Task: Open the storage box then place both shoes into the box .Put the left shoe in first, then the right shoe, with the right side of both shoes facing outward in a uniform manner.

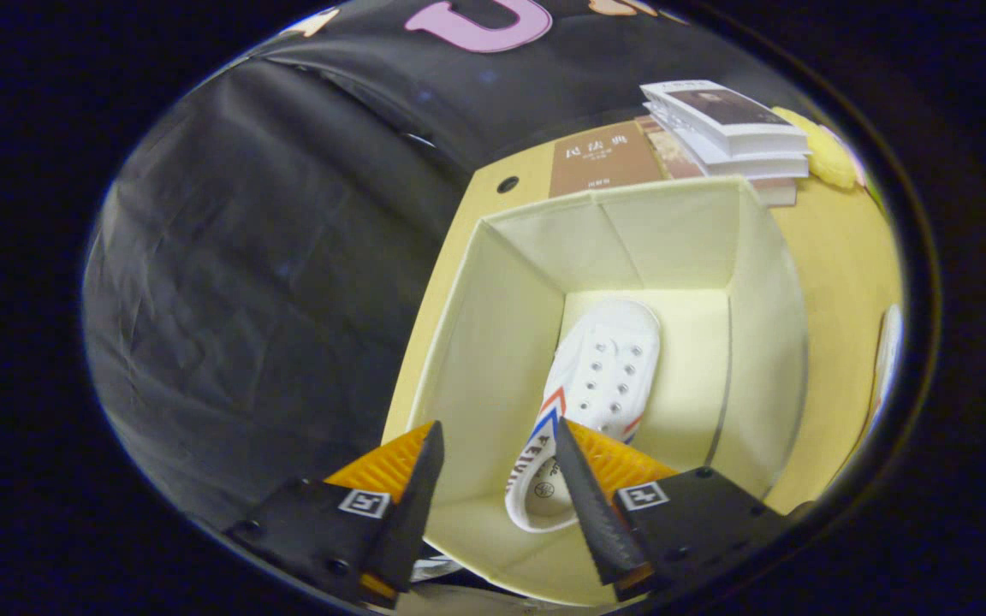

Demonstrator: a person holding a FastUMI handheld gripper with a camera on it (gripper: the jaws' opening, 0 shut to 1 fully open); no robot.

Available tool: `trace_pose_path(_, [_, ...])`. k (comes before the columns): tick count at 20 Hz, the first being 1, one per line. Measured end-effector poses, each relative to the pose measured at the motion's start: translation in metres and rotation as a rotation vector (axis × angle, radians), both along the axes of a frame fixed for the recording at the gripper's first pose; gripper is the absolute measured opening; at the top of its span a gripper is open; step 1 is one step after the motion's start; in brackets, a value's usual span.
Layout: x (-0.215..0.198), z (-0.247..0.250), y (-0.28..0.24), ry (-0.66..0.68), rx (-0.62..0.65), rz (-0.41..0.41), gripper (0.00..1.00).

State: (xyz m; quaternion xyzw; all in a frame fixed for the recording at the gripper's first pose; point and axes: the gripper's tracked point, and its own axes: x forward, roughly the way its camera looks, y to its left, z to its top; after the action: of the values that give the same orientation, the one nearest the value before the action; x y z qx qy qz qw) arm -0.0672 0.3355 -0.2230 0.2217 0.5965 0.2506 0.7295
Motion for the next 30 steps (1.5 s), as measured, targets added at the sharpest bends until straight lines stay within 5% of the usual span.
trace_pose_path(7, [0.011,0.035,-0.040,-0.122,0.045,0.001,1.00])
trace_pose_path(16, [0.033,0.055,-0.133,-0.286,-0.023,-0.041,1.00])
trace_pose_path(30, [0.030,0.011,-0.317,-0.339,-0.342,-0.122,1.00])
